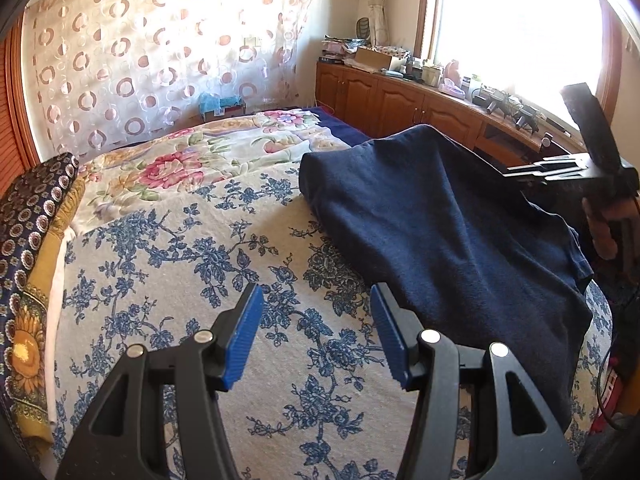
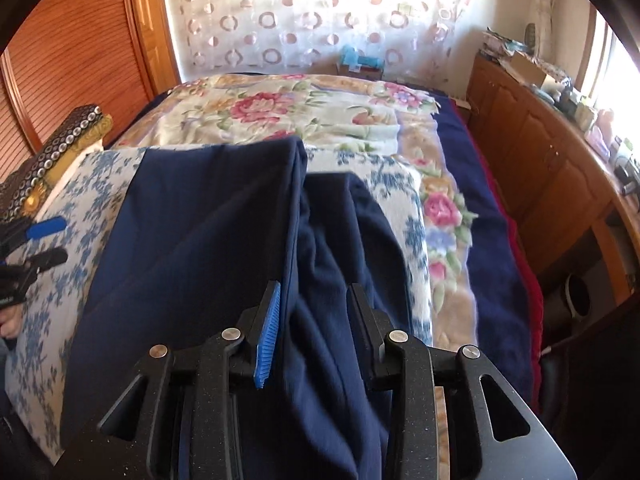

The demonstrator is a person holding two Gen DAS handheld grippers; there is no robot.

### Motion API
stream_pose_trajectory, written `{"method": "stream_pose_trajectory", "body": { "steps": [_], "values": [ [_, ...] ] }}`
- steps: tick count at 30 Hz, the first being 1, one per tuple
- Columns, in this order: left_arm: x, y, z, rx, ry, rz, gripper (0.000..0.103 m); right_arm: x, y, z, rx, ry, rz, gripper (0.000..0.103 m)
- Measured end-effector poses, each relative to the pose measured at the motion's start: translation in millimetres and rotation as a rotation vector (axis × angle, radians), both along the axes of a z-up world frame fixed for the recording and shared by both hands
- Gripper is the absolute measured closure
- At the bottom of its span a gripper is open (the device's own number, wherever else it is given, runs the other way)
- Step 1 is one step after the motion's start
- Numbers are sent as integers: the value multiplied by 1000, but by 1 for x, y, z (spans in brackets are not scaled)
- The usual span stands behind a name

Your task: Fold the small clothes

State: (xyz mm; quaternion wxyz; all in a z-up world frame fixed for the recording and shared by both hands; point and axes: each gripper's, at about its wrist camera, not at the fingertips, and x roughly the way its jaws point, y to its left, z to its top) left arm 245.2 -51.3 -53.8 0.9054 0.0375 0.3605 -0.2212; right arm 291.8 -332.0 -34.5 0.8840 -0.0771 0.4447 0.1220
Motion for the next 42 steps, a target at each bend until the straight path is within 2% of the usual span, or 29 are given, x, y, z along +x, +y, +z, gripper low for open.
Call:
{"method": "stream_pose_trajectory", "body": {
  "steps": [4,10,15,19,26,27,28,29,31,34,36,39,42],
  "values": [
    [-10,-7,10,-1,-11,-11,48,-21,-13,6,6,-10,-17,66],
    [-36,-25,15,3,-4,-27,48,-61,-28,13,23,-32,-5,65],
    [-59,-42,17,7,8,-38,48,-88,-35,4,29,-19,7,65],
    [-77,-57,16,20,9,-48,48,-110,-37,-9,-4,-13,-2,65],
    [-98,-77,11,18,34,-53,48,-133,-37,-20,32,-19,24,65],
    [-100,-79,12,20,34,-52,48,-136,-37,-19,40,-28,31,68],
    [-102,-81,12,24,33,-52,48,-136,-37,-18,45,-37,36,88],
    [-103,-83,11,28,32,-50,48,-138,-37,-16,54,-48,46,97],
    [-109,-86,12,34,30,-47,48,-143,-41,-11,68,-74,51,101],
    [-115,-88,15,36,24,-42,48,-158,-53,8,69,-167,9,102],
    [-118,-88,16,29,27,-43,48,-163,-61,15,70,-192,-23,103],
    [-120,-89,14,26,33,-46,48,-165,-77,16,62,-182,-68,102],
    [-119,-91,10,22,47,-48,48,-158,-85,3,90,-128,-81,102]
  ]
}}
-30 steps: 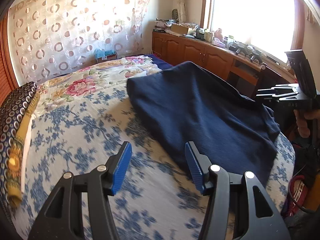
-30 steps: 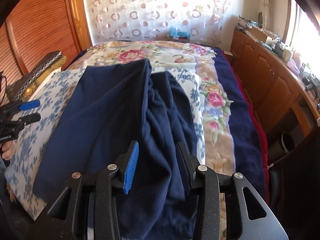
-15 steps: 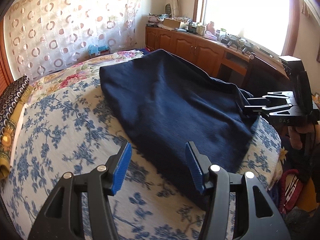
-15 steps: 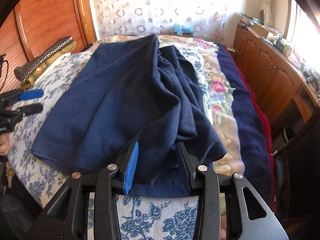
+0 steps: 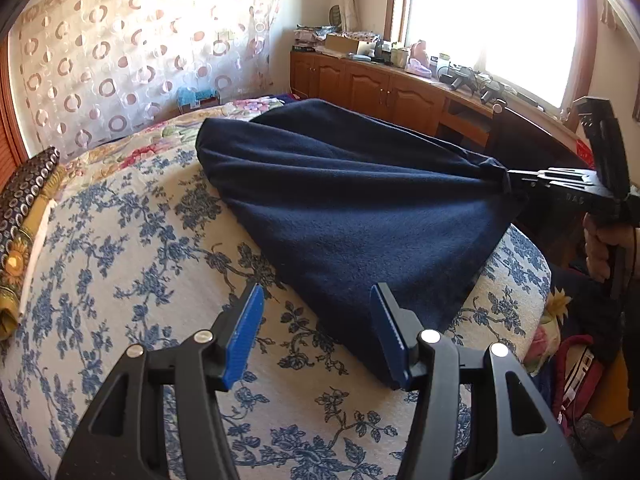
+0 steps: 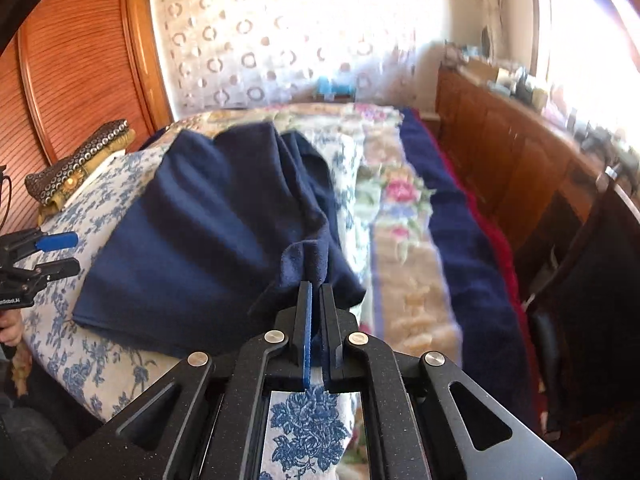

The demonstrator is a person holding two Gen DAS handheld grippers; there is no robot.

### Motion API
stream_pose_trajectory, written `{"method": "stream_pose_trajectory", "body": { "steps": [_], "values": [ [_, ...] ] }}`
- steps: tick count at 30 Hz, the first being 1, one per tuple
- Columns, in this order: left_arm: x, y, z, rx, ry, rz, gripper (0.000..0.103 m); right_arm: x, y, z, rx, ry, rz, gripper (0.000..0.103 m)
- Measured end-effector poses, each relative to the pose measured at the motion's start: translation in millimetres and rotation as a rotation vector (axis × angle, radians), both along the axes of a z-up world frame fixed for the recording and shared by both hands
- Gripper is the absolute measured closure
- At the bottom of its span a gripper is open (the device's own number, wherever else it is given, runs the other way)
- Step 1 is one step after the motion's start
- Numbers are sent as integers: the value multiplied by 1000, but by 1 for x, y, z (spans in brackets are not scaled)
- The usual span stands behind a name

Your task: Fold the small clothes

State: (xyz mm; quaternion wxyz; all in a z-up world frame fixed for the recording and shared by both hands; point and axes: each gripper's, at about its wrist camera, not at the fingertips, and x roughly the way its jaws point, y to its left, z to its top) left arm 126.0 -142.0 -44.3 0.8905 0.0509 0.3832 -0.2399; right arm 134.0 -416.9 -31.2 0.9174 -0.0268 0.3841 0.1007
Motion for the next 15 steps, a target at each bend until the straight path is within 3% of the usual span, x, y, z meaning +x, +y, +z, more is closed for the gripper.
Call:
{"method": "stream_pose_trajectory", "body": {
  "steps": [5,7,11,13,15],
  "values": [
    [-1,-1,-10,-17,42,-10,48,3,-6,-10,-2,9,-40,97],
    [-2,-2,-15,-24,56,-14,48,4,-8,-10,-4,6,-53,86],
    [-4,-5,-20,-35,77,-20,48,0,-10,-11,-2,1,-50,74],
    [-6,-8,-22,-40,85,-27,48,-1,-9,-11,-14,0,-50,60],
    [-6,-9,-24,-49,93,-37,48,-1,-9,-13,-20,3,-48,58]
  ]
}}
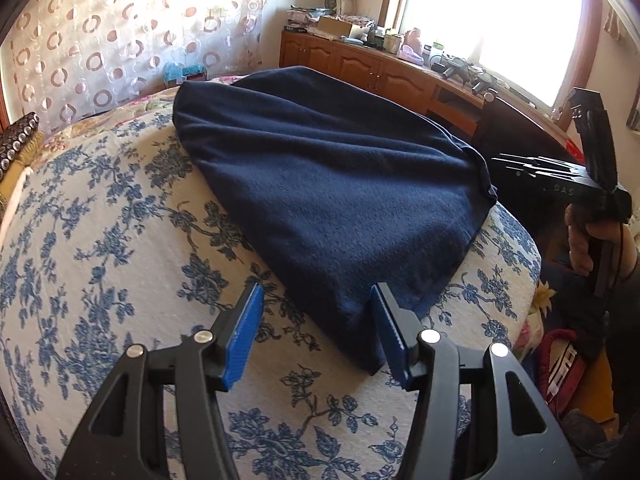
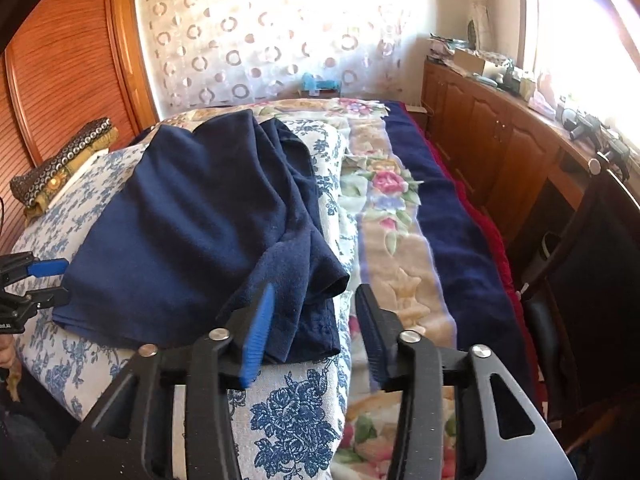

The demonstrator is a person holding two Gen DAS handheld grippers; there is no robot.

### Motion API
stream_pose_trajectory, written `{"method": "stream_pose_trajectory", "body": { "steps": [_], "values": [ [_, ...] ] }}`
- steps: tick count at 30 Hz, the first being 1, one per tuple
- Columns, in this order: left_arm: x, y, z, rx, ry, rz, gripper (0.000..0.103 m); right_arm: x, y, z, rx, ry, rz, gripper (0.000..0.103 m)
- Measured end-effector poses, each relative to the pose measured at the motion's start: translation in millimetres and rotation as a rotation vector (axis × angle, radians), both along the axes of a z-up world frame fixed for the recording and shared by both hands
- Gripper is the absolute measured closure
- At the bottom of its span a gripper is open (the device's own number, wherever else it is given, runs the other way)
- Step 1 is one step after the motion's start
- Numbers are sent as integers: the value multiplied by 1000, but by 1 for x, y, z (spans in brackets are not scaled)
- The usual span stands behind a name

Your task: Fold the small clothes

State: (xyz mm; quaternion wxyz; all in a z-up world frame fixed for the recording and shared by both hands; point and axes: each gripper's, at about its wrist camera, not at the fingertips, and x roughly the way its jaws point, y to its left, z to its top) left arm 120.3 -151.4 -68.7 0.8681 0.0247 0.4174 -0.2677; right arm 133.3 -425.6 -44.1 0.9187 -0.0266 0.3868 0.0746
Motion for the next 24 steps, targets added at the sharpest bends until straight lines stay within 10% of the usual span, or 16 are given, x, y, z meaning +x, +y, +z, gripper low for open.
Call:
{"method": "stream_pose_trajectory", "body": {
  "steps": [8,16,24],
  "values": [
    [-5,-8,-5,-40,15,-54,58,-3,-4,-9,8,24,-7,57],
    [-4,-7,2,-64,-10,-61,96,-8,-8,-11,25,31,-4,57],
    [-8,7,28,-98,-90,-36,99,-4,-4,-14,94,59,20,57]
  ]
}}
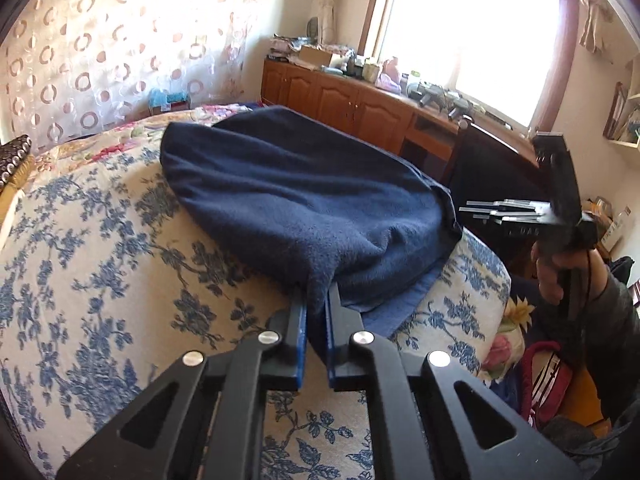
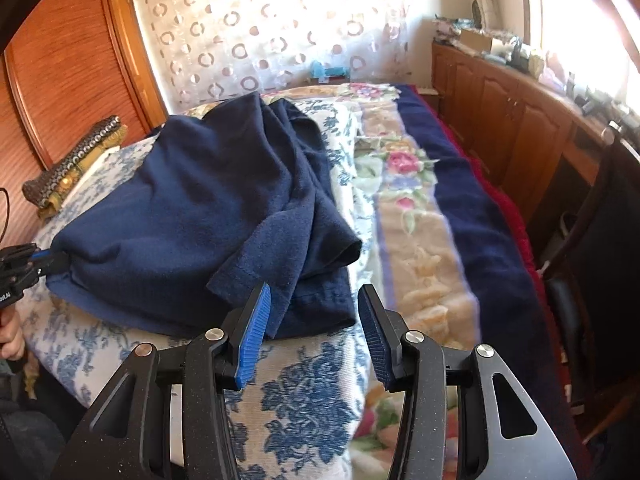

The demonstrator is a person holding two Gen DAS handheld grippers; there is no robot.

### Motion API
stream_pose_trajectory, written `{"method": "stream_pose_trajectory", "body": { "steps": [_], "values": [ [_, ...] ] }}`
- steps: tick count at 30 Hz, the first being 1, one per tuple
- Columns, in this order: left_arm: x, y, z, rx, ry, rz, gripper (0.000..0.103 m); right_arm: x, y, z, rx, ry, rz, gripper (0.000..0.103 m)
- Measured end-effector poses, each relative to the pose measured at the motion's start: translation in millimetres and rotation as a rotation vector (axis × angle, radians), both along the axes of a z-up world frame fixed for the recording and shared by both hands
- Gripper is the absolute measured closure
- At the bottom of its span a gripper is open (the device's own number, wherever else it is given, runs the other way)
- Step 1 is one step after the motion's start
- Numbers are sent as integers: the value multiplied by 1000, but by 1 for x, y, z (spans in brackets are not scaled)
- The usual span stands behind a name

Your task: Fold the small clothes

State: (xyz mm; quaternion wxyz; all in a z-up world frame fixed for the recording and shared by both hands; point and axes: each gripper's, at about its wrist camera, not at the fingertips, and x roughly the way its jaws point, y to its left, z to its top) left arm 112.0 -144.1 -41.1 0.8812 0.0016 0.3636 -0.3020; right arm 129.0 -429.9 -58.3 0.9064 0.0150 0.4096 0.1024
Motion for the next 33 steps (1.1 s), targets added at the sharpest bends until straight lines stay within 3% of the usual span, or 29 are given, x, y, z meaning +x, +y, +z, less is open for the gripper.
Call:
{"method": "stream_pose_trajectory", "body": {
  "steps": [6,15,20,24,29,33],
  "values": [
    [2,-3,-9,31,17,8,99,6,3,-6,12,15,-21,53],
    [4,-8,-18,48,33,7,99,-3,29,14,4,-73,23,41],
    [6,-8,-22,53,45,6,99,15,28,-6,-58,-22,-32,41],
    [7,-9,-24,51,59,6,99,18,12,-16,3,23,-57,41],
    [12,-9,-28,49,89,9,96,14,14,-17,-29,28,-46,53],
    [12,-7,-28,37,91,0,96,12,8,-16,-38,19,-57,68]
  ]
}}
